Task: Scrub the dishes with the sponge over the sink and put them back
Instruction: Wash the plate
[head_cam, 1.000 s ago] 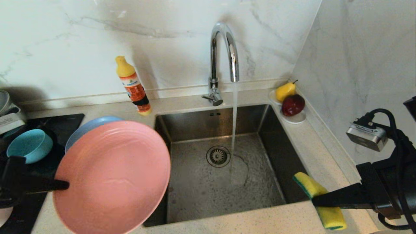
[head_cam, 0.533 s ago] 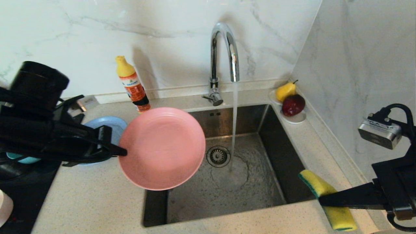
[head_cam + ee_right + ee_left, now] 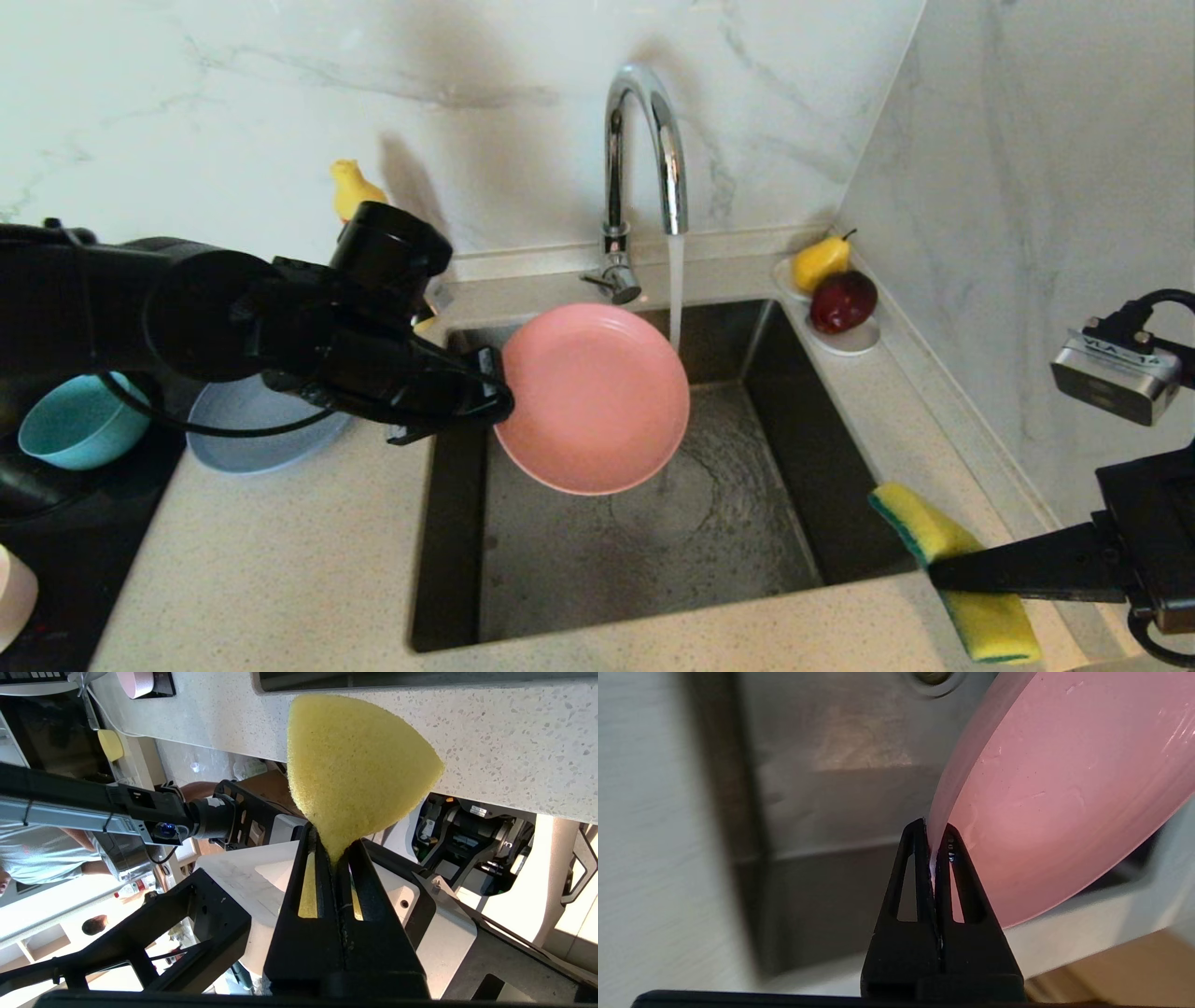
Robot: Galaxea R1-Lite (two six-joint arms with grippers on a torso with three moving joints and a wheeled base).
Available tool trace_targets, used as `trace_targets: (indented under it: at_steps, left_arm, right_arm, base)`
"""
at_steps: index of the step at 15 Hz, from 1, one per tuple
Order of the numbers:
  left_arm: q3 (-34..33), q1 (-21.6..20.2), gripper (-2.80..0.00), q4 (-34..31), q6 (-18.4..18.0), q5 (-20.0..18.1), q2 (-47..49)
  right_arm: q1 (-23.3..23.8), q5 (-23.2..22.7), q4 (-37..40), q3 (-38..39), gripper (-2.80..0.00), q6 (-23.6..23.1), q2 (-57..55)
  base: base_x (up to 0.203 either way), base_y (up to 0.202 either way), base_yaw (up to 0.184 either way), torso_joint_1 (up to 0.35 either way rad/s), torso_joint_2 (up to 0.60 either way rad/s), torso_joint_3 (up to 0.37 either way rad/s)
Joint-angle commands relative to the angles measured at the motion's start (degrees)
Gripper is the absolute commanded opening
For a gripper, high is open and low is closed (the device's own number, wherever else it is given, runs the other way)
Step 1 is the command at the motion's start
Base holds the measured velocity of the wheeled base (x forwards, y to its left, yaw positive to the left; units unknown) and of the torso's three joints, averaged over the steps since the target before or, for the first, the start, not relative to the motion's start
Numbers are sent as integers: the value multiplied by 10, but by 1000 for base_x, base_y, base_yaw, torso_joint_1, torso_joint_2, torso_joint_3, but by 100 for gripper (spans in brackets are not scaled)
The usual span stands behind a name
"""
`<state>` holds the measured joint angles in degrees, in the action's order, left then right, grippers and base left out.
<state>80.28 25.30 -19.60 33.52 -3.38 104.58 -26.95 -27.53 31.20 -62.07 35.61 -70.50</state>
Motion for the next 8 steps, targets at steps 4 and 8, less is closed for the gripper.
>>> trace_targets:
  at_steps: [4,8]
  left_arm:
    - [44,53,-280,34,14,12,63]
    - [76,91,-280,30,16,35,102]
  right_arm:
    - [0,-5,2,-5,-280,2,14]
    - [0,-5,3,2,-280,3,32]
  base:
    - [0,0,0,0,0,0]
    - [0,0,0,0,0,0]
